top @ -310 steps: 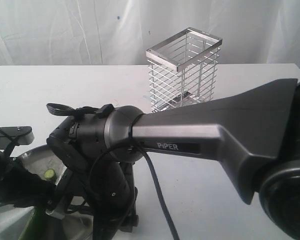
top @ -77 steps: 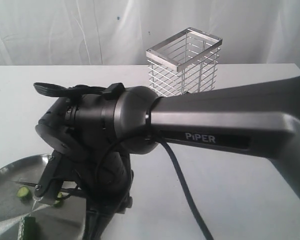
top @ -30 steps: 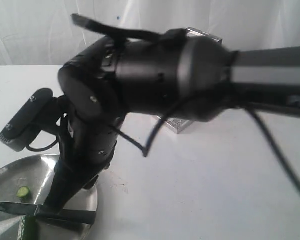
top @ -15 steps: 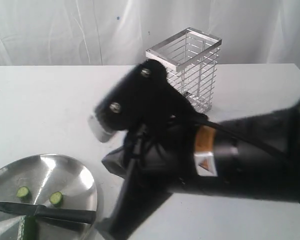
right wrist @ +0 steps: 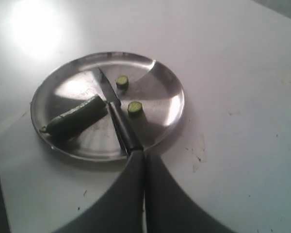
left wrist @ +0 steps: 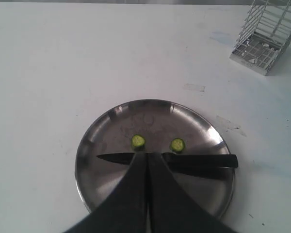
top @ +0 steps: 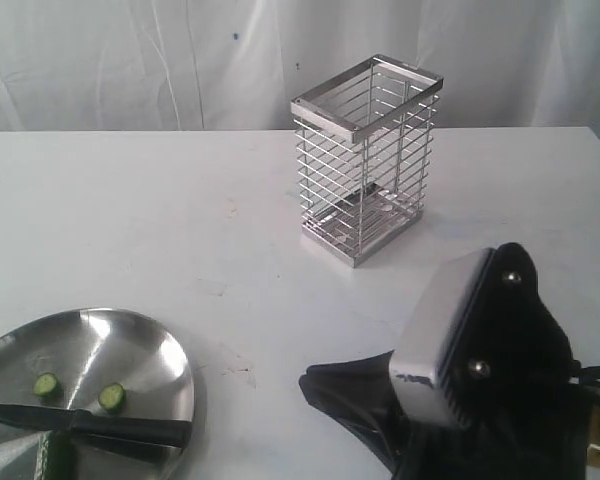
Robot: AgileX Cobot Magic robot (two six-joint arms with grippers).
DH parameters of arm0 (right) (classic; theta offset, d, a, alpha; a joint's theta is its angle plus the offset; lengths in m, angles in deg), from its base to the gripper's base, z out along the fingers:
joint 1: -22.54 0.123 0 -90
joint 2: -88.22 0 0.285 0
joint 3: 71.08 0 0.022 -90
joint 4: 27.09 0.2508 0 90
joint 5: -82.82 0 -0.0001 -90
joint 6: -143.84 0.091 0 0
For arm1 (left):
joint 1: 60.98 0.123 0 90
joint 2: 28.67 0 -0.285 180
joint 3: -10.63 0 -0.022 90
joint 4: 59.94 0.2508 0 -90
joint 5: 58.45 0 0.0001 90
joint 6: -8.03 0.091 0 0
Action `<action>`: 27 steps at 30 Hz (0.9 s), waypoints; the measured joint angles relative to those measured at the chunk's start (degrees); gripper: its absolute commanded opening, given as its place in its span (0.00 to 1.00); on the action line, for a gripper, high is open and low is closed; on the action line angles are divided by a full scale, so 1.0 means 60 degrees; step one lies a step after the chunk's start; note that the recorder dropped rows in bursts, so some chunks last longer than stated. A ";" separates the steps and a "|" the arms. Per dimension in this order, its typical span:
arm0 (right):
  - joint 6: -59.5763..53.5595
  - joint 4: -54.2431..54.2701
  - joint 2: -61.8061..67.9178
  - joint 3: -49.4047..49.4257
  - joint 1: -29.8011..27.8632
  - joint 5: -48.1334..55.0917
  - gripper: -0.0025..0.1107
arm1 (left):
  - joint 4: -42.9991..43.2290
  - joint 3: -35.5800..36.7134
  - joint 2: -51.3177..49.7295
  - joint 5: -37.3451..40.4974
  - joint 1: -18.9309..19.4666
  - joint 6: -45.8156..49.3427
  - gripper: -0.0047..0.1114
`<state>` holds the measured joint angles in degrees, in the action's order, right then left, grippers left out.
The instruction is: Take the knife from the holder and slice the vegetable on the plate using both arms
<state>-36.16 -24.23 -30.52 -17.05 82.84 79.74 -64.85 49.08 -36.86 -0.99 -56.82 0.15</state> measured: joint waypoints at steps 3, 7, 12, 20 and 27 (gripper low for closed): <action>0.0000 0.0000 -0.0146 0.0000 0.0000 -0.0375 0.02 | 0.0000 0.0000 0.0000 0.0216 0.0000 0.0000 0.04; 0.0000 0.0000 -0.0166 0.0000 0.0000 -0.0503 0.02 | 0.0000 0.0000 0.0000 0.0321 0.0000 0.0000 0.04; 0.0000 0.0000 -0.0166 0.0012 0.0000 -0.0503 0.02 | 0.0000 0.0018 0.0000 0.0341 0.0000 0.0000 0.04; 0.0000 0.0000 -0.0317 0.0068 0.0000 -0.0509 0.02 | -0.0253 0.1549 0.0016 -0.1304 0.0000 0.0000 0.04; 0.0000 -0.0276 -0.2610 0.0750 -0.0637 -0.0507 0.02 | 0.0237 0.3934 -0.0001 -0.9094 0.0000 0.0000 0.04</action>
<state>-36.16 -25.89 -46.18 -12.55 79.02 76.70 -63.43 72.68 -36.87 -55.56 -56.82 0.15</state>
